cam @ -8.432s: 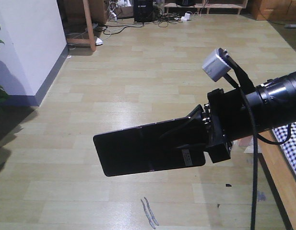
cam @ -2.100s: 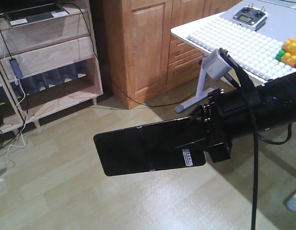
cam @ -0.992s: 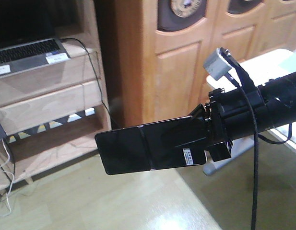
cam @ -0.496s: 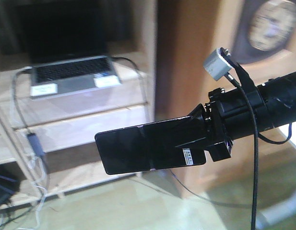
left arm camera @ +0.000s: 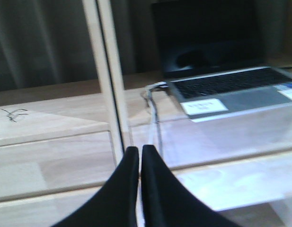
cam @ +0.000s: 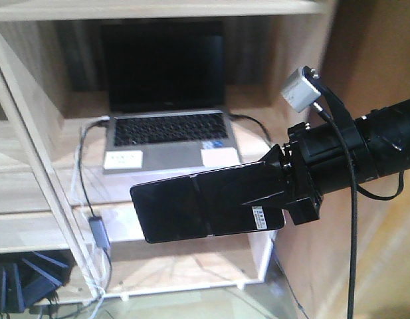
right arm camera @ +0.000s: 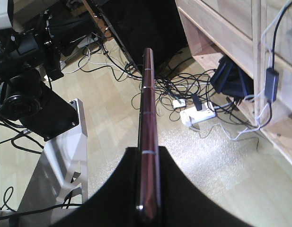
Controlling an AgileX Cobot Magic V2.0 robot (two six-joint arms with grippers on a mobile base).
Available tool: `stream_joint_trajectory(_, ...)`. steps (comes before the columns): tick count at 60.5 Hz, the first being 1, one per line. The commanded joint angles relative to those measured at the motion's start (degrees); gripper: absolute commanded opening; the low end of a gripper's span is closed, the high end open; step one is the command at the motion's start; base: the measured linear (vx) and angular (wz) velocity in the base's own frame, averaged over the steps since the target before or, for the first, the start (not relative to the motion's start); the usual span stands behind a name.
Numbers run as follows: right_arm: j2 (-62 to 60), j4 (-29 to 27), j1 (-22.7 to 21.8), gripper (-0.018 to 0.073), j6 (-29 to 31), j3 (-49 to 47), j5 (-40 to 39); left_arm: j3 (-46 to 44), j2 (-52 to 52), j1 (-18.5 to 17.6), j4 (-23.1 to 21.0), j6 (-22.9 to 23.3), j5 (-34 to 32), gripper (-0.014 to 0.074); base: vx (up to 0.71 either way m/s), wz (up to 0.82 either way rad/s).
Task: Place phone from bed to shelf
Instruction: 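Hold the phone while the base drives to the wooden shelf, then raise the phone with the right gripper above the upper shelf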
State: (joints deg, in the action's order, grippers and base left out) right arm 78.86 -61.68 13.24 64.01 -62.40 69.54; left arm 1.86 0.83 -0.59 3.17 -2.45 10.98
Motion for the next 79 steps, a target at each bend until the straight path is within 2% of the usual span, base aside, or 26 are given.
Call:
stream_joint_trajectory(1, -1.91, -4.88, -0.07, -0.0001, 0.36, -1.51, 4.36, -1.46, 0.60, -0.12, -0.26, 0.22, -4.19, 0.0001, 0.30, 0.26)
stream_joint_trajectory(45, -1.91, -4.88, -0.07, -0.0001, 0.36, -1.51, 4.36, -1.46, 0.60, -0.12, -0.26, 0.22, -4.19, 0.0001, 0.25, 0.12)
stream_joint_trajectory(79, -1.91, -4.88, -0.07, -0.0001, 0.36, -1.51, 4.36, -1.46, 0.60, -0.12, -0.26, 0.22, -4.19, 0.0001, 0.09, -0.03)
